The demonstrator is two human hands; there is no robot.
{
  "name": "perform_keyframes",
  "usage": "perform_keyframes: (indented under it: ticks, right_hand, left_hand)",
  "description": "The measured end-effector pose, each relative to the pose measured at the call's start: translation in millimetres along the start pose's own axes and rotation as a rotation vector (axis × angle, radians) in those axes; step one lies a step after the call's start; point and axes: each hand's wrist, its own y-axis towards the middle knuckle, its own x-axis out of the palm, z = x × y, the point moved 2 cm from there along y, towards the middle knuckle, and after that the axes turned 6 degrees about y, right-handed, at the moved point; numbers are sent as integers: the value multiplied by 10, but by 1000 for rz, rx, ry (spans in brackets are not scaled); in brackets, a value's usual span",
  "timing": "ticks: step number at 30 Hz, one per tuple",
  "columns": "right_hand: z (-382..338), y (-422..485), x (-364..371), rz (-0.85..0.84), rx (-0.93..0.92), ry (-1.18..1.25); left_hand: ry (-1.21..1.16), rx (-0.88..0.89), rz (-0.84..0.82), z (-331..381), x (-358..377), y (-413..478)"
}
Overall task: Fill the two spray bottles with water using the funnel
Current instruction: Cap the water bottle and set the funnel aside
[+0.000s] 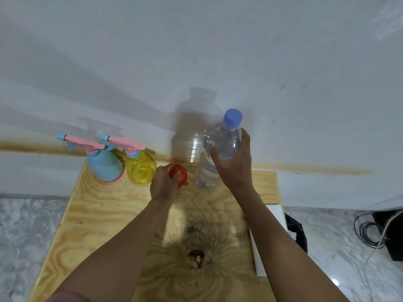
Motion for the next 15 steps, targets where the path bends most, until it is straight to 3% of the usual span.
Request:
perform_keyframes:
  ticks: [6,11,15]
  right_hand:
    - [-22,-98,-170,-92,58,-127]
    - [182,-562,-656,-55,-24,-226]
    - [559,-1050,-1174,-48,41,-354]
  left_hand:
    - [-109,-50,4,-53,48,-436]
    - [78,12,-119,-144,385,-1145]
    - [252,122,-241,-20,710,-1670]
